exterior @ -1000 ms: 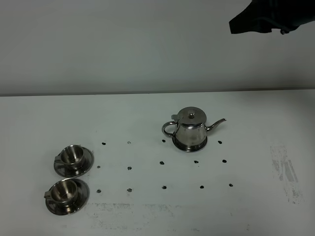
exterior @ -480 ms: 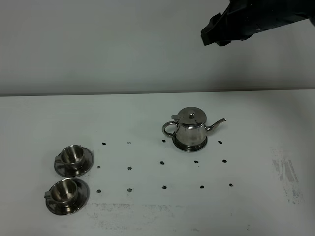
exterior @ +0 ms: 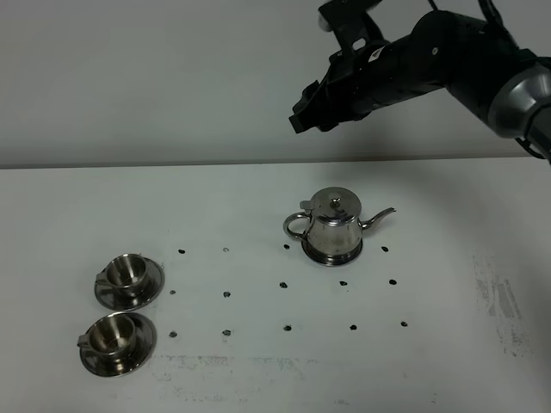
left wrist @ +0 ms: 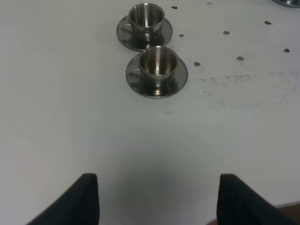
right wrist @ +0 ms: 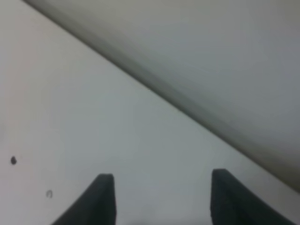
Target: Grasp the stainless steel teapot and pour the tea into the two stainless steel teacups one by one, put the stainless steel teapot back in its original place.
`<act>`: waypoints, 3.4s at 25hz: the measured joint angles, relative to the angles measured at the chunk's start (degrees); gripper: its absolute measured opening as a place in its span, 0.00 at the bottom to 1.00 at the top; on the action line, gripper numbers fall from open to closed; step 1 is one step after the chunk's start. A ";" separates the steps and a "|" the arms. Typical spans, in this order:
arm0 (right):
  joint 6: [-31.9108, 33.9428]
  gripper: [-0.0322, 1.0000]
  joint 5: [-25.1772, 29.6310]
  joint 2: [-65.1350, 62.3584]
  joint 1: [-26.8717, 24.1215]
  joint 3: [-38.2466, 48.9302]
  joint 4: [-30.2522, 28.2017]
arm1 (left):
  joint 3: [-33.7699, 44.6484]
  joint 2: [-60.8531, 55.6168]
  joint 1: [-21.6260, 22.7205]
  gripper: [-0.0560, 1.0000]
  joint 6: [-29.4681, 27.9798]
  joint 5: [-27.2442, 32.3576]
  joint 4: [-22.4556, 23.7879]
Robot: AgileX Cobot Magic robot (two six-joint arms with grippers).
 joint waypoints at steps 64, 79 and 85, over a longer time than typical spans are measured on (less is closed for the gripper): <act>26.23 0.46 -1.17 14.22 12.36 0.00 -51.69 | 0.00 0.00 0.00 0.57 0.00 0.00 0.00; 26.18 0.46 5.04 14.22 15.35 0.00 -49.79 | 0.00 0.00 0.00 0.57 0.00 0.00 0.00; 26.38 0.46 6.97 14.22 16.37 0.00 -49.84 | 0.00 0.00 0.00 0.57 0.00 0.00 0.00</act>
